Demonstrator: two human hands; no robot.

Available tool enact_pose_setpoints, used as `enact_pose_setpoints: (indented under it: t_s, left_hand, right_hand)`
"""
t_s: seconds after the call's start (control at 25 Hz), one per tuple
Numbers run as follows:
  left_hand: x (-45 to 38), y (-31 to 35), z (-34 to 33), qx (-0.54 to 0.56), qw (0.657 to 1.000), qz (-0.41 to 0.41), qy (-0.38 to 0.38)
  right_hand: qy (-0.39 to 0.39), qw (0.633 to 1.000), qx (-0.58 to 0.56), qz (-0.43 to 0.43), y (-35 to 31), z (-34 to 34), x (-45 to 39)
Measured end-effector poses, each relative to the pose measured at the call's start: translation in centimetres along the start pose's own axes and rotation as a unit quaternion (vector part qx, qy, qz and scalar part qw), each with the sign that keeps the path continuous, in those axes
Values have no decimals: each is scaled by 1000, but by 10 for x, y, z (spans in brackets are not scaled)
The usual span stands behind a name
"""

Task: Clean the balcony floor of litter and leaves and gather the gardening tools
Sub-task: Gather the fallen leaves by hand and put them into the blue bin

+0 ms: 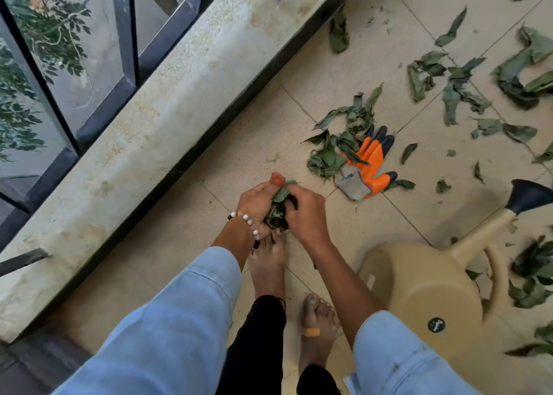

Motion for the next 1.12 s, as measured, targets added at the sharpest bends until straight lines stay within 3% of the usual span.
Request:
enact_pose_setpoints:
  t_s: [0.12, 0.16, 0.2, 0.24, 0.28, 0.32, 0.36, 0.44, 0.52, 0.56, 0.64, 0.72, 0.8, 0.84, 0.88, 0.96, 1.12]
  left_hand:
    - [-4, -4, 10, -1, 998, 20, 60]
    - [-4, -5, 13, -7, 997, 20, 80]
    - [-3, -3, 16, -13, 995, 15, 94]
    - [-2, -1, 18, -13, 995, 11, 98]
    - [-2, 2, 21, -8, 995, 11, 97]
    - [-3, 5, 25, -7, 995, 14, 98]
    - [-5, 9, 29, -8, 995, 13, 99]
    - [-6, 15, 33, -19, 996, 6, 89]
    - [-6, 21, 35, -25, 996, 1, 82]
    - [-6, 24, 35, -28, 997, 1, 78]
    - [-7, 30, 33, -40, 997, 2, 60]
    - [-8, 34, 32, -48, 997, 6, 53]
    - [-4, 33, 29, -69, 996, -1, 49]
    - [0, 33, 24, -83, 996, -2, 39]
    - [4, 32, 18, -95, 995, -1, 19]
    - [15, 30, 6, -104, 994, 4, -28]
    - [29, 37, 6, -103, 995, -1, -3]
  right_hand:
    - [-147, 980, 135, 17, 3, -4, 3]
    - [-177, 978, 113, 2, 5, 3, 2]
    - [-182, 983, 13, -22, 5, 14, -2]
    - [-149, 981, -113, -49, 3, 24, -8]
    - [-95, 978, -169, -79, 5, 32, -17]
    - [-47, 990, -105, -84, 9, 39, -29]
    - [-42, 993, 81, -70, 12, 42, -42]
    - [-136, 899, 415, -27, 21, 33, -58]
    - [-207, 810, 548, 0, 32, 24, -68]
    - [-216, 793, 570, 8, 36, 22, -70]
    - [-191, 803, 564, 21, 38, 19, -70]
    - [-102, 877, 470, 22, 31, 18, -63]
    - [14, 972, 235, -8, 22, 17, -46]
    - [53, 995, 83, -28, 15, 19, -35]
    - [55, 996, -50, -58, 7, 17, -22]
    - [-16, 985, -149, -86, -11, 13, 1]
    - [-262, 965, 10, 1, -19, 33, 3]
Point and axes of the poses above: each hand's wrist, its own x-axis away from the middle knuckle, its own z-axis out of the back of the hand, y = z × x, the point moved 3 cm from there along -x, towards the middle knuckle, and after that the axes turned 2 degrees about -y, right-handed, at the moved point
